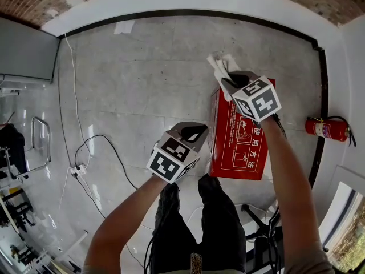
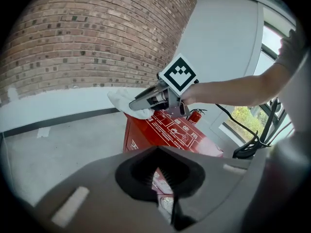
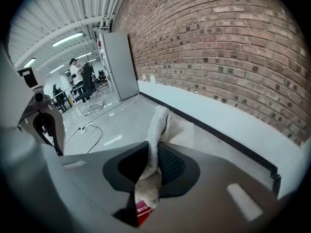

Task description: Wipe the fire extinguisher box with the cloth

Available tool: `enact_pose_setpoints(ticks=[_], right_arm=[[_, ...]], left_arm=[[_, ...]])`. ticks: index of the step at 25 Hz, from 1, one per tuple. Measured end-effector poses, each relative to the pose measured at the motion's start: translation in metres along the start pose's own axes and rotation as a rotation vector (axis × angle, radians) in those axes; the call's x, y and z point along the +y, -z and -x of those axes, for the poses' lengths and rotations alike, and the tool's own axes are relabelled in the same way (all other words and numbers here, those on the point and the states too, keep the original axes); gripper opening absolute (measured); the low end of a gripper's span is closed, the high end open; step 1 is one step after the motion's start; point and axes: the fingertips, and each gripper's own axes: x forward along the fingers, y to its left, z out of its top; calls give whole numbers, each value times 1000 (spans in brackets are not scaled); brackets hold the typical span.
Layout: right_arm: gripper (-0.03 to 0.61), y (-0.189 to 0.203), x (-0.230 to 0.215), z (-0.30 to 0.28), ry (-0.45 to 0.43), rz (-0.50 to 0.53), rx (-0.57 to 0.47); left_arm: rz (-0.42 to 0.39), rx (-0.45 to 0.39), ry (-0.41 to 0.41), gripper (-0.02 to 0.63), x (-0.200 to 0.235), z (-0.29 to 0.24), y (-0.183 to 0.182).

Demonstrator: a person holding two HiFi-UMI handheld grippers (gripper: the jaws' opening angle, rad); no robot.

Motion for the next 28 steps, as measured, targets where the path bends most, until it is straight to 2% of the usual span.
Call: enact_pose_setpoints(ticks=[7, 12, 16, 20, 26, 28], right_arm=[[77, 36, 62, 19, 20, -26, 36], [77, 83, 121, 53, 86, -117, 53], [77, 120, 181, 73, 126, -196, 75], [77, 144, 225, 83, 155, -263, 113], [74, 173, 277, 83, 107, -356, 252], [74, 171, 303, 89, 82, -397, 251]], left_arm=[[-11, -4, 80, 0, -9, 27, 27], [-27, -21, 174, 0, -27, 58, 53], [-72, -15, 237, 0, -43, 80, 79], [-100, -16, 290, 3, -60, 98, 93], [-82, -15, 335, 11, -73, 132, 99], [-67, 3, 349, 11, -81, 151, 108]])
